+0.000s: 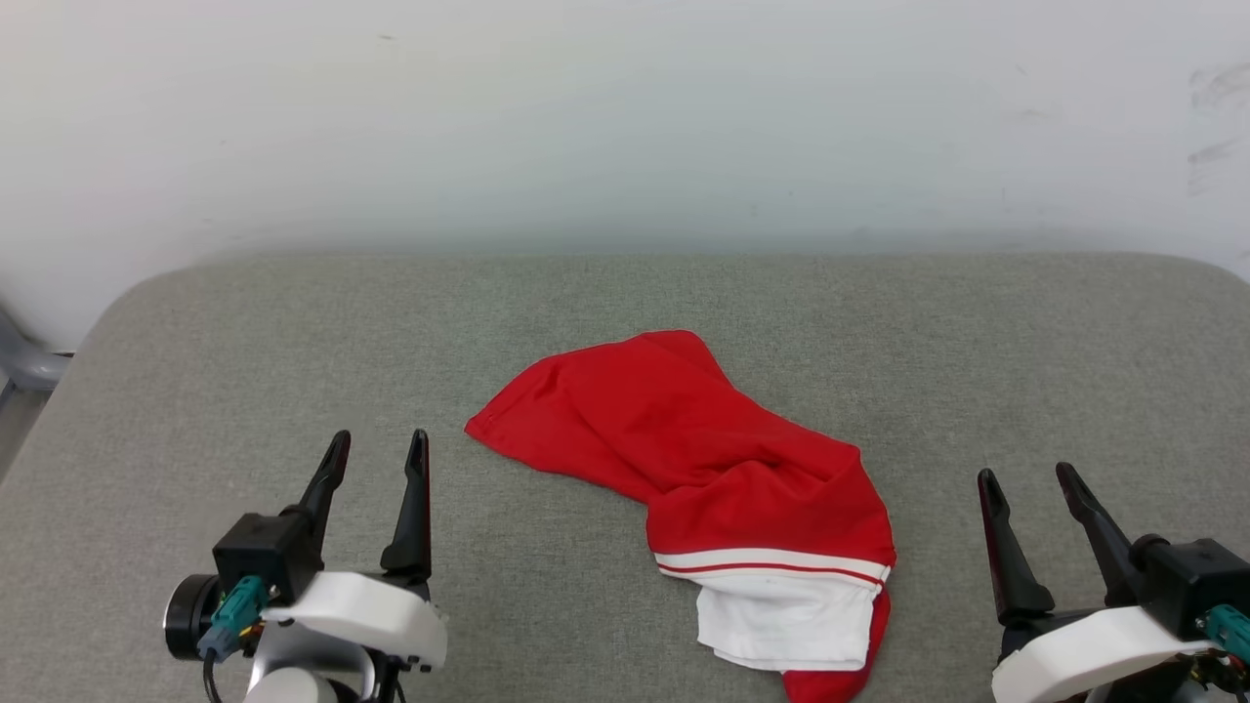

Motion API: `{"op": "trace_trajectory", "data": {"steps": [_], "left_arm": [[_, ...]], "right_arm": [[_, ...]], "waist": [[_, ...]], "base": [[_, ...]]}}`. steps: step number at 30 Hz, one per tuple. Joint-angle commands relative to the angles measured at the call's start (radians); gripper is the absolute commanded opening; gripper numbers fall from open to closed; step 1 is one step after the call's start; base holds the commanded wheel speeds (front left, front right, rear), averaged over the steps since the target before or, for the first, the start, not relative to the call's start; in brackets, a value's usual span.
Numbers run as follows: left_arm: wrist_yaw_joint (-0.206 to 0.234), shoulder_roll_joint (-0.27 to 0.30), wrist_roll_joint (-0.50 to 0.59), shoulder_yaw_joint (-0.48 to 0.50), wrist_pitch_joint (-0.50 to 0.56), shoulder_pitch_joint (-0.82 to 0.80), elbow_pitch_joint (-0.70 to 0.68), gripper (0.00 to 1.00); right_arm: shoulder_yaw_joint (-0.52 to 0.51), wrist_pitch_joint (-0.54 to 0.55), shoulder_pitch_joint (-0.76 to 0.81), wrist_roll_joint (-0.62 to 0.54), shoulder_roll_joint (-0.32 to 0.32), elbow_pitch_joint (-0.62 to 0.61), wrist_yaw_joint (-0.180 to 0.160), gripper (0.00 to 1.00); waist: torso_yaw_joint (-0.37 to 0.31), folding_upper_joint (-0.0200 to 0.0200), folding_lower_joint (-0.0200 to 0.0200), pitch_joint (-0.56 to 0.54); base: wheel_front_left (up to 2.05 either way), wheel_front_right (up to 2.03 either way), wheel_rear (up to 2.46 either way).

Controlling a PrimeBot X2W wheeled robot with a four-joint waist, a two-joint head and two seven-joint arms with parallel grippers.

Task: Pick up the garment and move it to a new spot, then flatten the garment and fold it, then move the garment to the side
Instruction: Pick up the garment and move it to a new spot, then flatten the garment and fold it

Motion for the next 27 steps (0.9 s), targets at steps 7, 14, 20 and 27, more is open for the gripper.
{"op": "trace_trajectory", "data": {"steps": [7, 14, 20, 27], "left_arm": [[-0.001, 0.023, 0.008, -0.016, 0.013, 0.054, -0.038, 1.0], [0.007, 0.02, 0.001, -0.024, 0.016, 0.066, -0.048, 1.0], [0.005, 0.018, -0.003, -0.03, 0.023, 0.051, -0.048, 1.0], [0.001, 0.005, -0.007, -0.037, 0.024, 0.019, -0.045, 1.0]], "right_arm": [[-0.006, 0.016, 0.024, -0.014, 0.002, -0.024, -0.001, 1.0], [-0.009, 0.023, 0.023, -0.019, 0.002, -0.035, -0.001, 1.0], [-0.026, 0.049, 0.024, -0.011, 0.002, -0.033, -0.001, 1.0], [0.011, 0.292, 0.026, 0.062, -0.036, 0.002, -0.001, 1.0]], "waist": [[-0.002, -0.0001, 0.0001, -0.011], [-0.008, -0.0001, 0.0001, -0.012], [-0.002, -0.0001, 0.0001, -0.006], [0.034, -0.0001, 0.0001, 0.015]], "base": [[0.0, 0.0, 0.0], [0.0, 0.0, 0.0], [0.0, 0.0, 0.0], [0.0, 0.0, 0.0]]}}
